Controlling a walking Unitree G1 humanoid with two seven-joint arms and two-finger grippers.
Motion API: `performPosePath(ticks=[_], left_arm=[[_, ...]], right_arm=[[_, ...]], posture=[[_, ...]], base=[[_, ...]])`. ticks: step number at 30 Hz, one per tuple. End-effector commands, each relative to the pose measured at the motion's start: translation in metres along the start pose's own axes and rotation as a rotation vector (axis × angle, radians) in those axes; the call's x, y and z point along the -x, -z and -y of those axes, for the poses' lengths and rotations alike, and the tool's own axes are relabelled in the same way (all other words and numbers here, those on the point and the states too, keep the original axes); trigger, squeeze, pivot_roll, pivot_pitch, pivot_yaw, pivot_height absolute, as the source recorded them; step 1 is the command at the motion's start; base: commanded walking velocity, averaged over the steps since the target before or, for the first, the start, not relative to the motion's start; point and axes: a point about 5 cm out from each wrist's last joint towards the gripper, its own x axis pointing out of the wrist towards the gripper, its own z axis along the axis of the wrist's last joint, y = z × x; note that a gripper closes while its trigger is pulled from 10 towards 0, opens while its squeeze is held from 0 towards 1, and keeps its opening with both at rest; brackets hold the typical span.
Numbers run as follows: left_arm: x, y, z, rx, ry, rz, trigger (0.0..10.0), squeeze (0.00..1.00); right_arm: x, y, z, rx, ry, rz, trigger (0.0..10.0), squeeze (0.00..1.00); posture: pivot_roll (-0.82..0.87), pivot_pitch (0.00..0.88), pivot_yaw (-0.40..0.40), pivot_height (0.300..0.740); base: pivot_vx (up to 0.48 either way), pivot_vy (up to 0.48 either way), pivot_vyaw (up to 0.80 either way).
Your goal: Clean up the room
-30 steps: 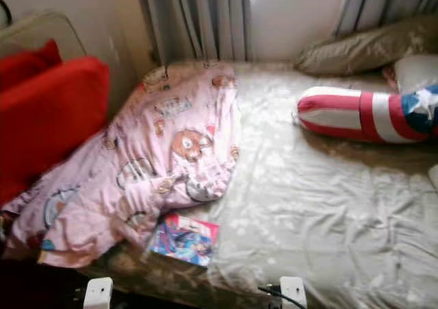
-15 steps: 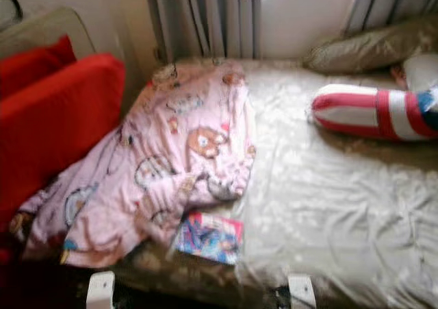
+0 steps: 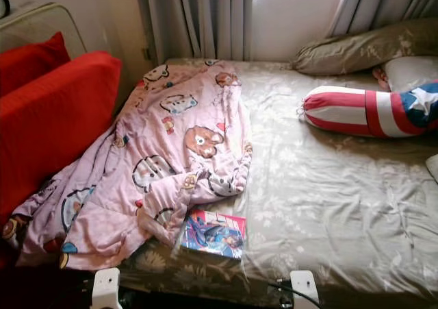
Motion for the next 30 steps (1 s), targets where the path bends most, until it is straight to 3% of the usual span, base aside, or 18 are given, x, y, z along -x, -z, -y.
performPosePath(ticks=[1, 10, 15, 30], left_arm=[[0.001, 0.005, -0.005, 0.008, -0.009, -0.022, 10.0, 0.00], [0.002, 0.006, -0.005, -0.015, 0.003, -0.029, 10.0, 0.00], [0.003, 0.011, -0.007, -0.012, -0.002, -0.039, 10.0, 0.00], [0.005, 0.018, -0.009, -0.024, 0.003, -0.061, 10.0, 0.00]], right_arm=[[0.000, 0.001, -0.003, -0.002, 0.000, -0.006, 10.0, 0.00], [0.000, 0.004, -0.001, -0.022, 0.010, -0.017, 10.0, 0.00], [0.000, 0.006, -0.009, 0.030, -0.004, -0.020, 10.0, 0.00], [0.001, 0.014, -0.017, 0.024, -0.013, -0.028, 10.0, 0.00]], posture=[[-0.01, 0.000, 0.040, 0.740], [0.00, 0.000, 0.048, 0.740], [0.01, 0.000, 0.043, 0.740], [-0.01, 0.000, 0.067, 0.740]], base=[[0.000, 0.000, 0.00], [0.000, 0.000, 0.00], [0.000, 0.000, 0.00], [0.000, 0.000, 0.80]])
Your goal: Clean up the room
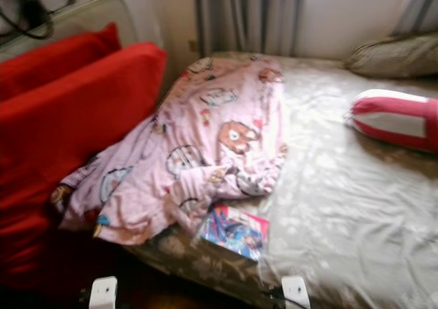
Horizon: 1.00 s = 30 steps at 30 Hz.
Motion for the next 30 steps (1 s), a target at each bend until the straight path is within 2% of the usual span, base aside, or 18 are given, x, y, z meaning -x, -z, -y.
performPosePath(ticks=[1, 13, 17, 22, 30], left_arm=[[0.000, 0.003, -0.004, -0.018, -0.004, -0.020, 10.0, 0.00], [0.000, 0.002, -0.003, -0.004, 0.002, -0.015, 10.0, 0.00], [0.000, 0.000, 0.001, 0.006, 0.008, -0.010, 10.0, 0.00], [-0.001, -0.002, 0.008, 0.018, 0.024, -0.002, 10.0, 0.00], [-0.003, -0.010, 0.016, 0.019, 0.041, 0.027, 10.0, 0.00]], right_arm=[[0.000, 0.001, -0.002, -0.006, -0.008, 0.004, 10.0, 0.00], [0.001, 0.003, 0.003, -0.023, -0.002, 0.009, 10.0, 0.00], [-0.001, -0.009, 0.000, -0.043, -0.004, 0.036, 10.0, 0.00], [-0.002, -0.015, 0.003, -0.037, -0.002, 0.048, 10.0, 0.00], [-0.001, -0.031, 0.023, -0.041, 0.018, 0.095, 10.0, 0.00]], posture=[[-0.01, 0.000, 0.068, 0.740], [0.00, 0.000, 0.061, 0.740], [-0.01, 0.000, 0.040, 0.740], [0.00, 0.000, 0.019, 0.740], [0.00, 0.000, -0.004, 0.740]], base=[[0.000, 0.000, 0.80], [0.000, 0.000, 0.74], [0.000, 0.000, 0.00], [0.000, 0.000, 0.00], [0.000, 0.000, 0.00]])
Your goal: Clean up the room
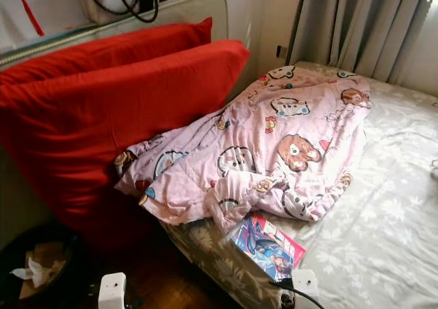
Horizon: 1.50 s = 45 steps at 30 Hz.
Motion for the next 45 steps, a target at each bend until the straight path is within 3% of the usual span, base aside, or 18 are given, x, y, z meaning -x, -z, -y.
performPosePath(ticks=[1, 3, 6, 9, 10, 11, 15, 18, 22, 28, 34, 38, 45], left_arm=[[-0.001, -0.006, -0.001, -0.008, -0.004, 0.031, 10.0, 0.00], [-0.001, -0.008, -0.001, -0.011, -0.003, 0.042, 10.0, 0.00], [-0.003, -0.038, -0.005, 0.049, -0.019, 0.210, 10.0, 0.00], [-0.002, -0.050, -0.007, 0.067, -0.027, 0.276, 10.0, 0.00], [0.000, -0.074, -0.010, 0.079, -0.028, 0.414, 10.0, 0.00], [0.002, -0.086, -0.010, 0.077, -0.026, 0.482, 10.0, 0.00], [0.011, -0.113, -0.006, 0.040, -0.006, 0.644, 10.0, 0.00], [0.024, -0.131, 0.004, 0.002, 0.046, 0.798, 10.0, 0.00], [0.036, -0.125, 0.012, -0.013, 0.092, 0.849, 10.0, 0.00], [0.048, -0.127, 0.016, -0.044, 0.114, 0.891, 10.0, 0.00], [0.056, -0.137, 0.004, -0.091, 0.111, 0.903, 10.0, 0.00], [0.057, -0.141, 0.002, -0.094, 0.113, 0.904, 10.0, 0.00], [0.059, -0.141, 0.000, -0.041, 0.067, 0.905, 10.0, 0.00]], right_arm=[[-0.001, -0.013, 0.008, -0.021, 0.008, 0.045, 10.0, 0.00], [-0.001, -0.015, 0.009, -0.024, 0.010, 0.052, 10.0, 0.00], [-0.003, -0.039, 0.007, -0.043, 0.005, 0.150, 10.0, 0.00], [-0.004, -0.048, 0.004, -0.041, -0.001, 0.190, 10.0, 0.00], [-0.004, -0.068, 0.002, -0.043, -0.017, 0.273, 10.0, 0.00], [-0.004, -0.079, 0.001, -0.047, -0.024, 0.318, 10.0, 0.00], [0.000, -0.105, 0.002, -0.049, -0.057, 0.433, 10.0, 0.00], [0.009, -0.141, -0.002, -0.003, -0.109, 0.623, 10.0, 0.00], [0.021, -0.157, -0.001, -0.015, -0.088, 0.761, 10.0, 0.00], [0.033, -0.158, -0.004, -0.046, -0.084, 0.866, 10.0, 0.00], [0.038, -0.145, -0.001, -0.147, -0.005, 0.870, 10.0, 0.00], [0.040, -0.139, -0.007, -0.153, -0.015, 0.862, 10.0, 0.00], [0.042, -0.141, -0.003, -0.132, -0.014, 0.856, 10.0, 0.00]], posture=[[0.00, 0.000, -0.005, 0.740], [0.00, 0.000, -0.005, 0.740], [0.01, 0.000, -0.014, 0.740], [0.01, 0.000, -0.015, 0.740], [0.01, 0.000, -0.015, 0.740], [0.01, 0.000, -0.017, 0.740], [0.01, 0.000, -0.018, 0.740], [0.02, 0.000, -0.016, 0.740], [0.02, 0.000, -0.008, 0.740], [0.04, 0.000, 0.004, 0.740], [0.04, 0.000, 0.049, 0.740], [0.03, 0.000, 0.052, 0.740], [0.04, 0.000, 0.033, 0.740]], base=[[0.000, 0.000, 0.00], [0.000, 0.000, 0.00], [0.000, 0.000, 0.00], [0.000, 0.000, 0.00], [0.000, 0.000, 0.00], [0.000, 0.000, 0.00], [0.000, 0.000, 0.00], [0.000, 0.000, 0.00], [0.000, 0.000, 0.00], [0.000, 0.000, 0.00], [0.000, 0.000, 0.00], [0.000, 0.000, 0.00], [0.000, 0.000, 0.00]])
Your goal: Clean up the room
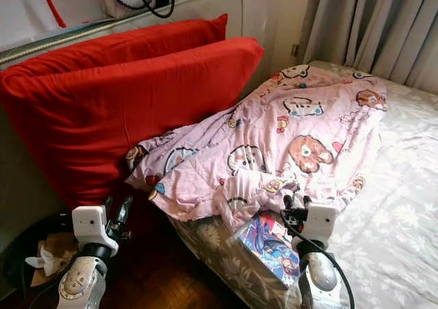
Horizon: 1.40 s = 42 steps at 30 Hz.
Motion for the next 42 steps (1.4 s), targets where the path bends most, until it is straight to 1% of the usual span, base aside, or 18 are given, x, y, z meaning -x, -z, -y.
performPosePath(ticks=[1, 3, 8, 14, 18, 19, 22, 25, 26, 27, 28, 31, 35, 36, 37, 38, 40, 42], left_arm=[[0.003, 0.000, -0.006, 0.019, -0.041, -0.010, 10.0, 0.00], [0.004, 0.000, -0.006, 0.028, -0.050, -0.018, 10.0, 0.00], [0.005, 0.000, -0.004, 0.035, -0.046, -0.018, 10.0, 0.00], [0.001, 0.000, 0.001, 0.055, -0.042, -0.028, 10.0, 0.00], [0.000, 0.001, 0.003, 0.102, -0.052, -0.058, 10.0, 0.00], [0.000, 0.000, 0.002, 0.093, -0.053, -0.059, 10.0, 0.00], [0.002, 0.001, 0.004, 0.105, -0.028, -0.064, 10.0, 0.00], [0.002, 0.001, 0.001, 0.084, -0.052, -0.063, 10.0, 0.00], [0.002, 0.001, 0.000, 0.099, -0.067, -0.066, 10.0, 0.00], [0.002, 0.002, -0.003, 0.152, -0.098, -0.075, 10.0, 0.00], [0.001, 0.001, -0.004, 0.167, -0.106, -0.077, 10.0, 0.00], [0.001, -0.001, -0.005, 0.120, -0.084, -0.072, 10.0, 0.00], [0.001, -0.002, -0.006, 0.109, -0.078, -0.076, 10.0, 0.00], [0.002, -0.001, -0.007, 0.106, -0.098, -0.078, 10.0, 0.00], [0.001, -0.001, -0.009, 0.122, -0.125, -0.079, 10.0, 0.00], [0.001, -0.001, -0.009, 0.122, -0.125, -0.079, 10.0, 0.00], [0.000, -0.003, -0.009, 0.136, -0.138, -0.069, 10.0, 0.00], [-0.001, -0.005, -0.008, 0.144, -0.126, -0.069, 10.0, 0.00]], right_arm=[[-0.002, -0.005, 0.001, 0.014, -0.003, 0.008, 10.0, 0.00], [-0.002, -0.009, 0.003, 0.025, -0.007, 0.011, 10.0, 0.00], [-0.004, -0.012, 0.003, 0.043, -0.029, 0.014, 10.0, 0.00], [-0.007, -0.013, 0.002, 0.042, -0.037, 0.005, 10.0, 0.00], [-0.008, -0.013, 0.002, 0.039, -0.043, -0.002, 10.0, 0.00], [-0.009, -0.012, 0.002, 0.039, -0.044, -0.007, 10.0, 0.00], [-0.009, -0.009, 0.001, 0.037, -0.047, -0.019, 10.0, 0.00], [-0.009, -0.009, 0.000, 0.029, -0.051, -0.017, 10.0, 0.00], [-0.009, -0.009, 0.000, 0.022, -0.056, -0.017, 10.0, 0.00], [-0.009, -0.009, -0.002, 0.024, -0.067, -0.017, 10.0, 0.00], [-0.008, -0.007, -0.003, 0.027, -0.071, -0.023, 10.0, 0.00], [-0.008, -0.006, -0.001, 0.026, -0.065, -0.030, 10.0, 0.00], [-0.007, -0.005, 0.000, 0.028, -0.061, -0.034, 10.0, 0.00], [-0.007, -0.004, 0.000, 0.033, -0.065, -0.042, 10.0, 0.00], [-0.008, -0.003, 0.000, 0.041, -0.070, -0.053, 10.0, 0.00], [-0.008, -0.003, 0.000, 0.041, -0.070, -0.053, 10.0, 0.00], [-0.008, -0.002, 0.000, 0.038, -0.069, -0.059, 10.0, 0.00], [-0.008, -0.001, 0.001, 0.039, -0.065, -0.059, 10.0, 0.00]], posture=[[0.03, 0.000, 0.028, 0.740], [0.04, 0.000, 0.019, 0.740], [0.04, 0.000, 0.012, 0.740], [0.03, 0.000, 0.003, 0.740], [0.03, 0.000, 0.003, 0.740], [0.03, 0.000, 0.003, 0.740], [0.03, 0.000, 0.005, 0.740], [0.03, 0.000, 0.005, 0.740], [0.03, 0.000, 0.005, 0.740], [0.03, 0.000, 0.007, 0.740], [0.03, 0.000, 0.006, 0.740], [0.03, 0.000, 0.005, 0.740], [0.03, 0.000, 0.006, 0.740], [0.03, 0.000, 0.007, 0.736], [0.03, 0.000, 0.007, 0.727], [0.03, 0.000, 0.007, 0.727], [0.03, 0.000, 0.005, 0.707], [0.04, 0.000, 0.004, 0.692]], base=[[0.000, 0.000, 0.00], [0.000, 0.000, 0.00], [0.000, 0.000, 0.00], [0.000, 0.000, 0.00], [0.000, 0.000, 0.00], [0.000, 0.000, 0.00], [0.000, 0.000, 0.00], [0.000, 0.000, 0.00], [0.000, 0.000, 0.00], [0.000, 0.000, 0.00], [0.000, 0.000, 0.00], [0.000, 0.000, 0.00], [0.000, 0.000, 0.00], [0.000, 0.000, 0.00], [0.000, 0.000, 0.00], [0.000, 0.000, 0.00], [0.000, 0.000, 0.00], [0.000, 0.000, 0.00]])
